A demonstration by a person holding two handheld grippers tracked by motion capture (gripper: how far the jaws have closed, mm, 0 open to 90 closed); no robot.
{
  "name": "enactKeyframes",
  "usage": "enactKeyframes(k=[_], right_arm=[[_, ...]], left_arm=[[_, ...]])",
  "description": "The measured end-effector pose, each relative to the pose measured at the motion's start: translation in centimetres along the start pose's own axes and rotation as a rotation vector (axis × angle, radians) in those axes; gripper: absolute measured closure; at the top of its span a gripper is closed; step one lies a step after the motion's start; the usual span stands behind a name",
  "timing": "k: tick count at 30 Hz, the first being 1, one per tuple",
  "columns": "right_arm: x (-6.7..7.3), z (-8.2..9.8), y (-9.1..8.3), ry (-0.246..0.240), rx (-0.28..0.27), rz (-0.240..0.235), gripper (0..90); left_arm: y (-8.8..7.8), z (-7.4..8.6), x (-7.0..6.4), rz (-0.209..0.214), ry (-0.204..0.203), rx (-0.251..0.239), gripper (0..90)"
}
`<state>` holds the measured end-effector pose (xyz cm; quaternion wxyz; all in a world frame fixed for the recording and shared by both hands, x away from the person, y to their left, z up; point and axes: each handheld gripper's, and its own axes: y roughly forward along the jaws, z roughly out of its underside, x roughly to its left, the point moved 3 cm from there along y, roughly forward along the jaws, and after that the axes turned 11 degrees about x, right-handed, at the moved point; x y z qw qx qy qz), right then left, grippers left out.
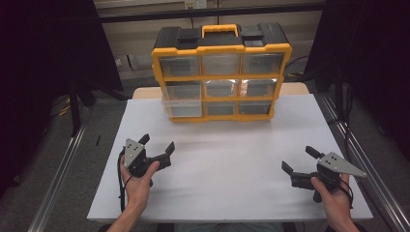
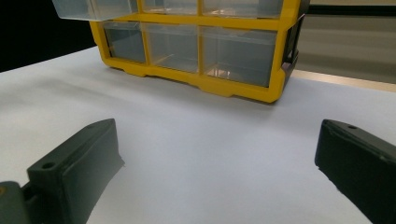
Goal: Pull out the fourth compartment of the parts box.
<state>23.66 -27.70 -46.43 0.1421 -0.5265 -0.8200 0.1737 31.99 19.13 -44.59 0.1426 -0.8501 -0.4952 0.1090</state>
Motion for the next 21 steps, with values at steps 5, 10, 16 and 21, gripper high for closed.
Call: enactKeyframes(k=[5,10,16,21], right_arm=[[-0.1,0.0,0.0,0.005,-0.007,0.008,0.0],[-0.2,0.0,-0.2,0.017,-0.001,0.009,0.0],[-0.4,0.1,-0.2,0.024,-0.004,0.024,0.0],[-0.5,0.1,0.0,0.03,0.0,0.031,0.1]], left_arm=[[-1.2,0.7,0.7,-0.007,0.031,0.023,3.8],[-2.6,1.4,1.3,-0.031,0.031,0.038,3.6],[-3.7,2.1,2.1,-0.049,0.041,0.046,2.7],[-4.6,2.7,3.1,-0.1,0.008,0.061,2.4]])
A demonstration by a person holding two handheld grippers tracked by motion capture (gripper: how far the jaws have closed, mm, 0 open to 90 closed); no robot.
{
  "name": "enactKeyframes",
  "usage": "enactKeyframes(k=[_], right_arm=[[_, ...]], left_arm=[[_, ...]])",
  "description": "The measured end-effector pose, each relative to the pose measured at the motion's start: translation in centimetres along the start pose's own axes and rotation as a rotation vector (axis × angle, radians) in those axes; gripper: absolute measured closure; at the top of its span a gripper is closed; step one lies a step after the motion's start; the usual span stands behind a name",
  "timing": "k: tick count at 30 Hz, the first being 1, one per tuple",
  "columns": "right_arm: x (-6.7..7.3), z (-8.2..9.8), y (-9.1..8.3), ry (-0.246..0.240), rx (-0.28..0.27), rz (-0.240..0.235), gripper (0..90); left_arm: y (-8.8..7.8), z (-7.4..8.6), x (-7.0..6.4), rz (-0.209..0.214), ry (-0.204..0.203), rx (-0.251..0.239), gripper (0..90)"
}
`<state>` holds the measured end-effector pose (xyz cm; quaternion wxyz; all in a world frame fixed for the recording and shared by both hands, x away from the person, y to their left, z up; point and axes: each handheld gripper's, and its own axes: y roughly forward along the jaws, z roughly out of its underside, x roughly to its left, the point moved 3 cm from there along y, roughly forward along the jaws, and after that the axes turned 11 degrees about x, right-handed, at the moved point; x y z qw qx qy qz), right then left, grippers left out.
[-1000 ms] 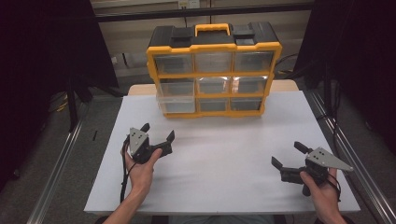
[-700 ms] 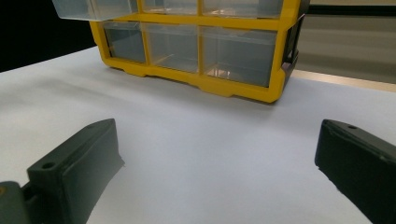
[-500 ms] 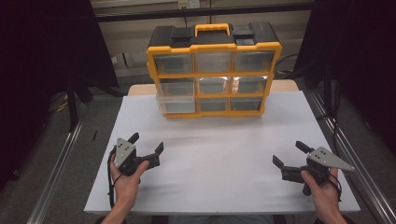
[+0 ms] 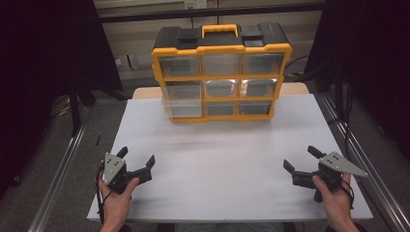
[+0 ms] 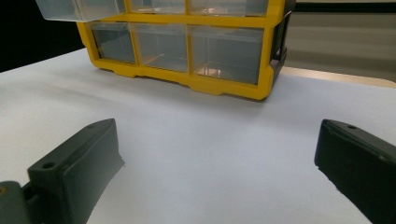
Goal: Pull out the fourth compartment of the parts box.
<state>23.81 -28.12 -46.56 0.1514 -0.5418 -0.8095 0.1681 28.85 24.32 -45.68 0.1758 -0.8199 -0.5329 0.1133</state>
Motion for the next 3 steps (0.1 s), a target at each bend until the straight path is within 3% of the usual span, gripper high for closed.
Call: enactKeyframes(k=[3], right_arm=[[-0.15,0.04,-0.01,-0.001,0.003,0.005,0.0]], left_arm=[[-0.09,0.16,0.01,-0.012,0.012,0.01,2.1]])
